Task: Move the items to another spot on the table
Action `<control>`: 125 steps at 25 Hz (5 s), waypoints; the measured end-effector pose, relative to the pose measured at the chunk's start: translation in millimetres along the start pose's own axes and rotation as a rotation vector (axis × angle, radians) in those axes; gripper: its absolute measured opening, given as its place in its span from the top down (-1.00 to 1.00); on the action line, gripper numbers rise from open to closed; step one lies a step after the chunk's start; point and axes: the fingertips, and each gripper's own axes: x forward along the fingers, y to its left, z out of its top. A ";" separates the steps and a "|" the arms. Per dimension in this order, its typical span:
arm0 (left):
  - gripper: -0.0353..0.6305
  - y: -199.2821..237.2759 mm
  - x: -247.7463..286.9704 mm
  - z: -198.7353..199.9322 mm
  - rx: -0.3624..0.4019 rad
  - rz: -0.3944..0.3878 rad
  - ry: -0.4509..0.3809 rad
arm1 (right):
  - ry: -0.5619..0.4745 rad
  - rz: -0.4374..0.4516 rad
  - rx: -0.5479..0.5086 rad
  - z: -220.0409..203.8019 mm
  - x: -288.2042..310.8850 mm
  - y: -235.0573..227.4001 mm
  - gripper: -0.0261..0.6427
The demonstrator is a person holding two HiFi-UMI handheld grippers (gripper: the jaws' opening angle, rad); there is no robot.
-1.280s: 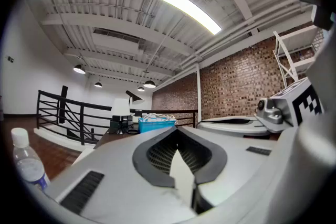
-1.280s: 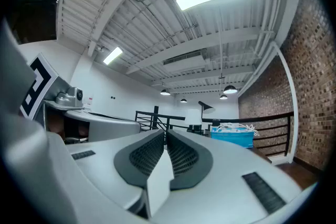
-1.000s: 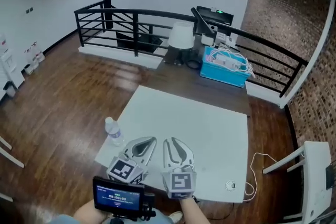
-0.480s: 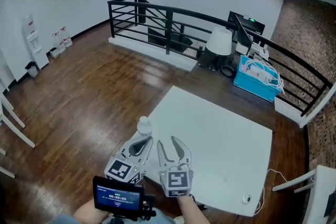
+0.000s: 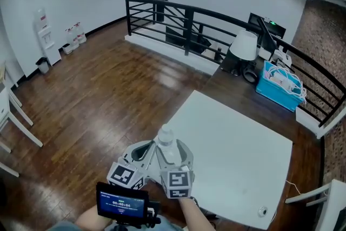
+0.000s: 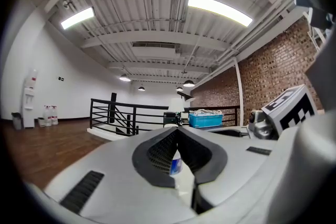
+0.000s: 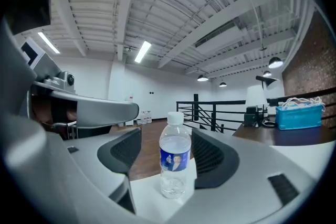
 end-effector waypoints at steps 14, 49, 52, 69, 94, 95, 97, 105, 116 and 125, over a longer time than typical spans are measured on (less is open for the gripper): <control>0.86 36.5 19.7 -13.7 0.008 -0.045 0.038 | 0.053 -0.096 0.053 -33.0 54.8 -9.8 -0.19; 0.86 50.4 32.6 -10.7 -0.004 -0.052 0.033 | -0.014 -0.118 -0.035 18.2 58.1 -19.3 0.06; 0.86 43.9 34.2 -6.0 -0.006 -0.050 0.019 | -0.037 -0.120 -0.056 34.8 48.3 -22.1 0.06; 0.86 -23.3 47.1 16.4 -0.007 -0.102 -0.024 | -0.060 -0.175 -0.093 55.1 -15.7 -57.9 0.05; 0.86 -237.6 106.0 32.9 0.047 -0.387 -0.027 | -0.081 -0.462 -0.064 49.7 -191.4 -205.1 0.05; 0.86 -246.0 107.8 32.9 0.049 -0.399 -0.027 | -0.080 -0.475 -0.061 48.2 -198.4 -210.3 0.05; 0.86 -263.1 111.1 32.4 0.053 -0.422 -0.025 | -0.079 -0.502 -0.056 45.3 -213.2 -220.1 0.05; 0.86 -332.3 120.7 24.0 0.064 -0.498 -0.014 | -0.066 -0.568 -0.034 33.2 -273.2 -253.5 0.05; 0.86 -423.0 133.5 7.4 0.076 -0.589 0.012 | -0.052 -0.660 -0.016 9.4 -348.3 -307.8 0.05; 0.86 -481.1 147.7 -4.5 0.090 -0.630 0.035 | -0.049 -0.695 -0.019 -7.5 -392.7 -348.5 0.05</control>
